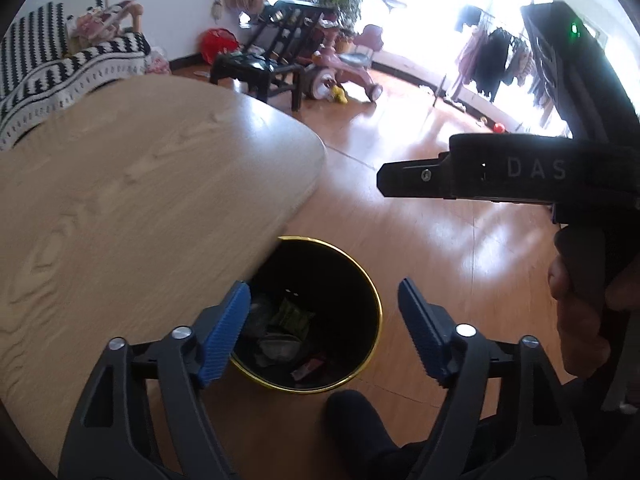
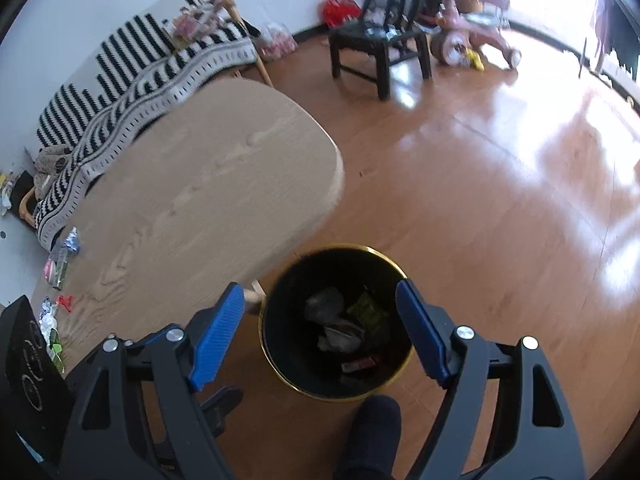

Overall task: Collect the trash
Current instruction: 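Open both tools to drop the bags into the bin, then move both open tools back over the remaining trash on the table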

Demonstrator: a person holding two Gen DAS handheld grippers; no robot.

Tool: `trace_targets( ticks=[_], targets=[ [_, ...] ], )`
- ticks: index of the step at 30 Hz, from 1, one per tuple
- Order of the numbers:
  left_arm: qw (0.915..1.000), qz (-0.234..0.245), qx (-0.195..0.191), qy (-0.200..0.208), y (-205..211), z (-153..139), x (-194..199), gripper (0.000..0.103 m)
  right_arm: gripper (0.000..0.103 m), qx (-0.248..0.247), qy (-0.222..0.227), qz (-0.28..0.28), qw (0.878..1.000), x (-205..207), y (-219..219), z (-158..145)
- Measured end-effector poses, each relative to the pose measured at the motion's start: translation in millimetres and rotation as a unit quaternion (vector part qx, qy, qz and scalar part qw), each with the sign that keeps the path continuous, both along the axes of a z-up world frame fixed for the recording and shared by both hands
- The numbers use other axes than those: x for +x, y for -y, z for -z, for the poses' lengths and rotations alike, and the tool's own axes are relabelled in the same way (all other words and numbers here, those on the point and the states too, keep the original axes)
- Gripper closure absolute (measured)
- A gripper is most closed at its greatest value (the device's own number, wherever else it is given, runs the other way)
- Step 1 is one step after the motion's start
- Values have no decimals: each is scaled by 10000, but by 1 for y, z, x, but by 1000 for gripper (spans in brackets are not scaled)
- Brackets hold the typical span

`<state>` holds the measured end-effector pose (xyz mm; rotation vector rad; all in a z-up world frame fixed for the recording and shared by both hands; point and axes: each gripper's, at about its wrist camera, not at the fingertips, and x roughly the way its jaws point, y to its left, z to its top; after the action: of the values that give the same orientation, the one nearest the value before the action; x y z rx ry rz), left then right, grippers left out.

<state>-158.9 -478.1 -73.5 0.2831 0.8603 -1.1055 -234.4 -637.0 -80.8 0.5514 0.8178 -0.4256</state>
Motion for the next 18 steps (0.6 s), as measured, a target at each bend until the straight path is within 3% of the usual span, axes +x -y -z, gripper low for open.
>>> trace_targets(
  ticks=[4, 10, 15, 18],
  targets=[
    [9993, -306, -131, 186, -36, -24, 14, 16, 22, -272, 341, -295, 9986, 16, -28, -23],
    [9911, -1226, -147, 507, -119, -58, 47, 11, 22, -357, 773, -1058, 9907, 67, -95, -53],
    [9749, -2114, 33, 702, -206, -73, 79, 10, 22, -369, 1000, -1826, 9774, 111, -170, -68],
    [9609, -2677, 125, 696, -263, -77, 97, 10, 22, -363, 1045, -2246, 9681, 133, -215, -75]
  ],
)
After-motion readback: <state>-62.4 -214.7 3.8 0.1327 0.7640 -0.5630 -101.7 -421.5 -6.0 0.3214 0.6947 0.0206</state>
